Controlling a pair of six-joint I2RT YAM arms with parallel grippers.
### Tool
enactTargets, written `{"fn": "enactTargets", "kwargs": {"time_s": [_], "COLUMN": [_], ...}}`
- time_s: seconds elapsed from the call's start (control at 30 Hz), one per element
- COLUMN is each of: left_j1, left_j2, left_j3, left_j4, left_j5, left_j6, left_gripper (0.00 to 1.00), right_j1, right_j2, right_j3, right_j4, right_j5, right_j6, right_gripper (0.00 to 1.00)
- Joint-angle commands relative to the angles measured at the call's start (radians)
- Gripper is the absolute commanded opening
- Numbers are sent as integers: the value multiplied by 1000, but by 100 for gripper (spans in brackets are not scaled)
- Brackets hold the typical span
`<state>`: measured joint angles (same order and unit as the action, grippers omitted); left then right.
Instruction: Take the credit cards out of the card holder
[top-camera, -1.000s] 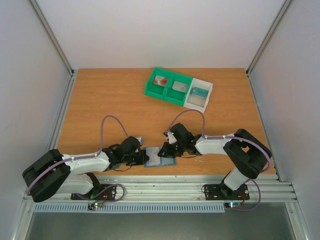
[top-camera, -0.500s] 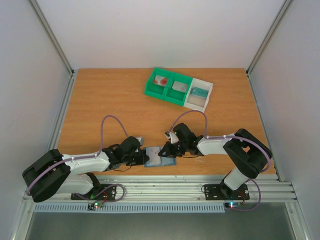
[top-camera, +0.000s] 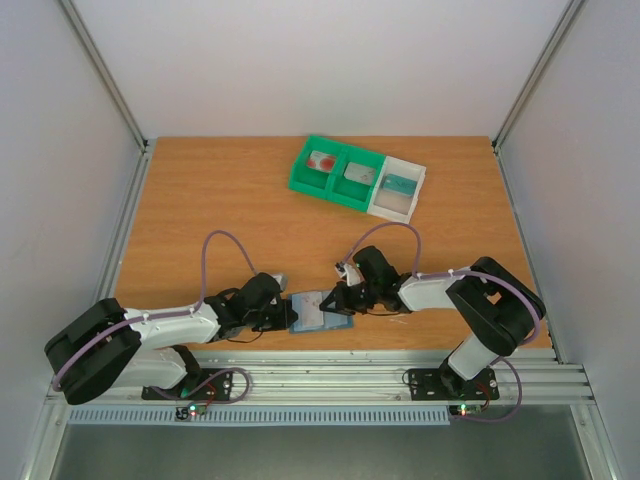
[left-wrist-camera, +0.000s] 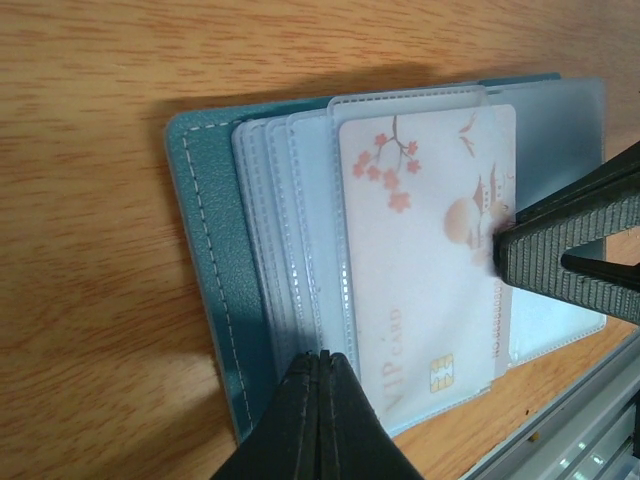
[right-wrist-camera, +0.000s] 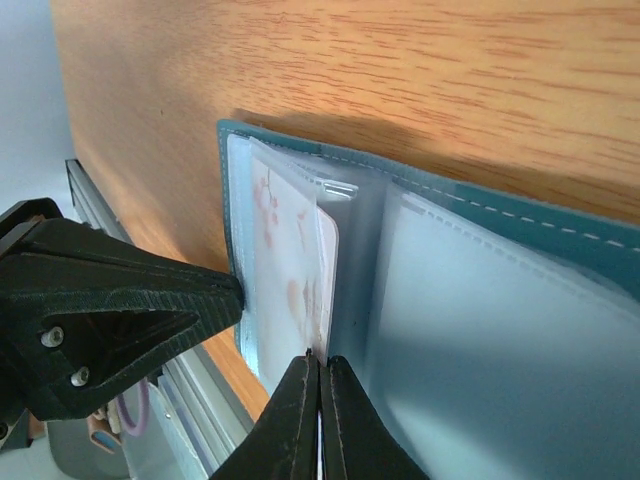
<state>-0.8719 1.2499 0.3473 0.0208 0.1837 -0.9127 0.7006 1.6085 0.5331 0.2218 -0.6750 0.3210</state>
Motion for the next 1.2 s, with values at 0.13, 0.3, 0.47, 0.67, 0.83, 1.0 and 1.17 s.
{"fn": "enactTargets", "kwargs": {"time_s": [0.13,0.3,0.47,0.67,0.83,1.0,1.17], "left_j1": [-4,-4,-4,-4,-4,-4,-4], "left_j2": [17,27,40,49,55,63,61], "left_j3": [5,10,14,18,19,19,26], "left_j4": [-16,-16,-16,-16,-16,-16,-16], "left_j5": [-32,-33,-32,-27,-27,-27,-22], "left_j6": [0,1,4,6,8,8,7], "left_gripper": [0,0,0,0,0,0,0], "right_j1": [-17,-19,-28,-44,-48,-63,-95], "right_j2": [-4,-7,-15,-10,-21,-27,-53], "right_j3": [-22,-23,-27,-31,-35,-43,-56], "right_j4": [21,23,24,46,37,30,1], "right_j5": [-6,-9,-14,-56,-50,-44,-43], "right_j6": [12,8,2,0,-7,-8,-11], "right_gripper": [3,1,1,2,1,1,1]}}
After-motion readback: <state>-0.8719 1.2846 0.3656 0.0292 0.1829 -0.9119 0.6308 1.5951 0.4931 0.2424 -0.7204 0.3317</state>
